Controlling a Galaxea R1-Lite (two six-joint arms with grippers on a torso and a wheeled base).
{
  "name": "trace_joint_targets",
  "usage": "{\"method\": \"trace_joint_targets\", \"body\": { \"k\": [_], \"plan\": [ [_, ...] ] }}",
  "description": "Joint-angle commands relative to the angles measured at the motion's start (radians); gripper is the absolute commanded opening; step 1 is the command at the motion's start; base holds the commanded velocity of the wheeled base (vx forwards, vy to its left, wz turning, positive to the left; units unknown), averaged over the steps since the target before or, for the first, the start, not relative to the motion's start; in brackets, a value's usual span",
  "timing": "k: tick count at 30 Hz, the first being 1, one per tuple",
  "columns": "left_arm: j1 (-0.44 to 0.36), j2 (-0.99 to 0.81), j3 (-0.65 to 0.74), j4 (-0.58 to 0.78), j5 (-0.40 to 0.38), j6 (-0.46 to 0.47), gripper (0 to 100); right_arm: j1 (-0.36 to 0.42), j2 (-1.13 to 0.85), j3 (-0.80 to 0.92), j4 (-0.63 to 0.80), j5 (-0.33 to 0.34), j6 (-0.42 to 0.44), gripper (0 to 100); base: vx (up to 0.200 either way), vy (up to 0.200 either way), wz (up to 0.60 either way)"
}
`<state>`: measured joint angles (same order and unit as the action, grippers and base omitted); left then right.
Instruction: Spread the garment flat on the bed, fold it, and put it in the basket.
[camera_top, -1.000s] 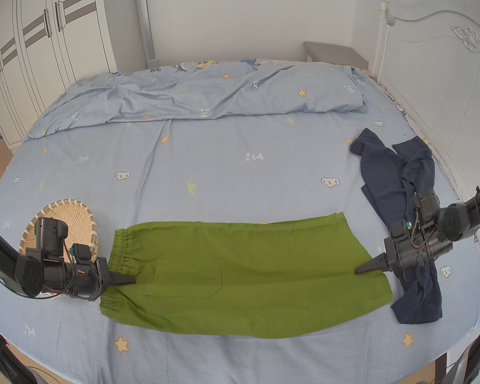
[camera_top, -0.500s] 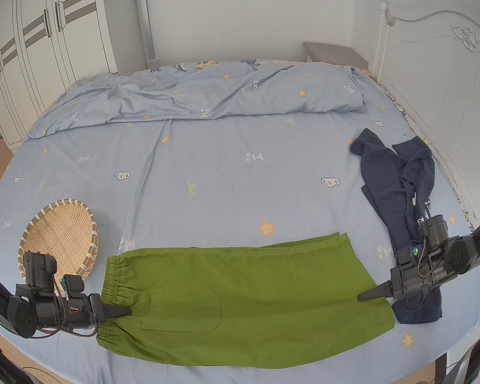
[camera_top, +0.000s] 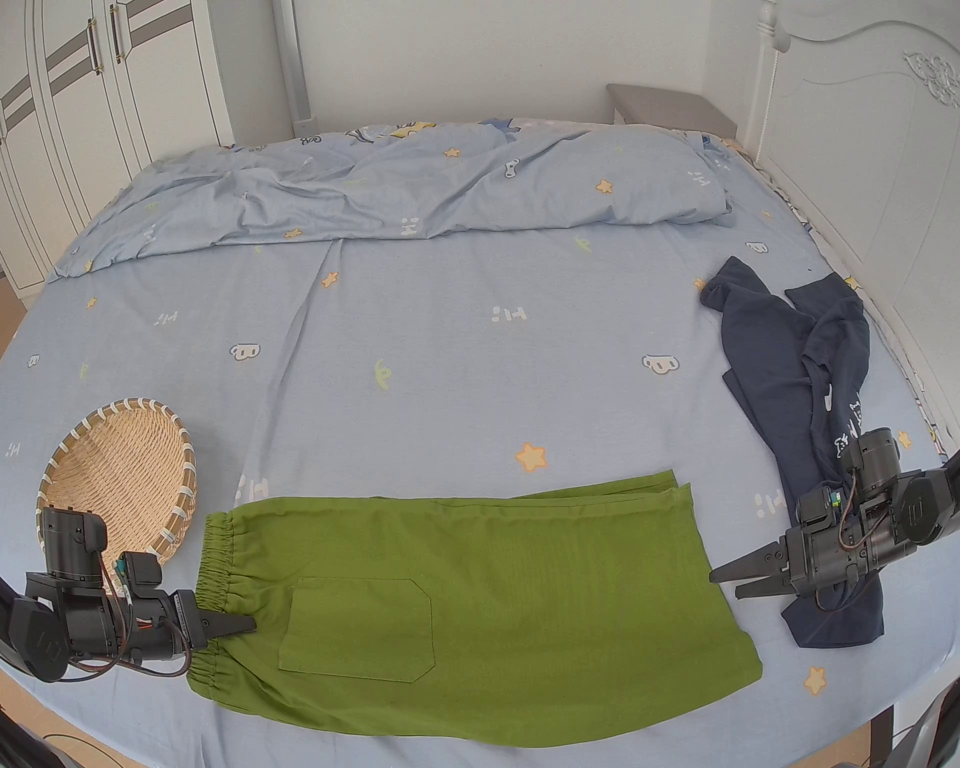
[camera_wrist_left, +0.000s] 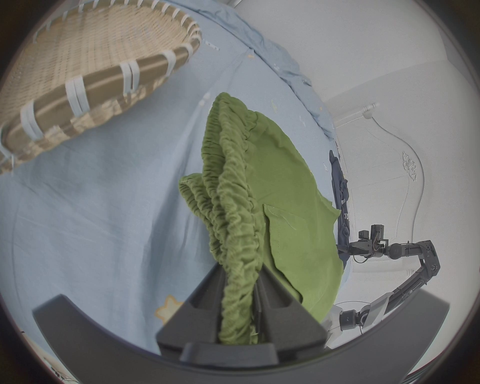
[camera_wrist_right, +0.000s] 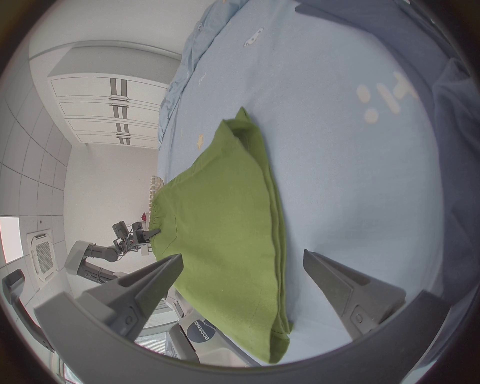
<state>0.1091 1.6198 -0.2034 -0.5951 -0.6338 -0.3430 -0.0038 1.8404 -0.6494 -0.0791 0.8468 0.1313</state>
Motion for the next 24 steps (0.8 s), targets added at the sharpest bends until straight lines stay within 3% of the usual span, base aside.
{"method": "trace_joint_targets", "body": {
  "k": [1, 4, 8, 13, 20, 22, 23, 24],
  "plan": [
    [0.035, -0.155, -0.013, 0.017, 0.042, -0.004, 0, -0.028, -0.101, -0.05, 0.007, -0.006, 0.013, 100, 0.0, 0.0, 0.0],
    [0.061, -0.232, -0.027, 0.052, 0.059, -0.002, 0, -0.03, -0.156, -0.088, 0.018, -0.011, 0.042, 100, 0.0, 0.0, 0.0],
    [0.106, -0.256, -0.068, 0.146, 0.059, 0.055, 0, -0.025, -0.251, -0.193, 0.048, -0.014, 0.149, 100, 0.0, 0.0, 0.0],
    [0.141, -0.256, -0.1, 0.216, 0.098, 0.142, 0, -0.024, -0.273, -0.194, 0.045, -0.014, 0.154, 100, 0.0, 0.0, 0.0],
    [0.089, -0.287, -0.222, 0.34, 0.206, 0.147, 0, -0.016, -0.273, -0.193, 0.048, -0.015, 0.154, 100, 0.0, 0.0, 0.0],
    [0.024, -0.334, -0.326, 0.503, 0.249, 0.147, 0, -0.019, -0.274, -0.194, 0.048, -0.015, 0.154, 100, 0.0, 0.0, 0.0],
    [0.024, -0.334, -0.326, 0.503, 0.249, 0.147, 0, -0.019, -0.274, -0.194, 0.048, -0.015, 0.154, 100, 0.0, 0.0, 0.0],
    [-0.026, -0.365, -0.403, 0.624, 0.284, 0.147, 0, -0.022, -0.276, -0.196, 0.048, -0.015, 0.154, 100, 0.0, 0.0, 0.0]
  ]
}}
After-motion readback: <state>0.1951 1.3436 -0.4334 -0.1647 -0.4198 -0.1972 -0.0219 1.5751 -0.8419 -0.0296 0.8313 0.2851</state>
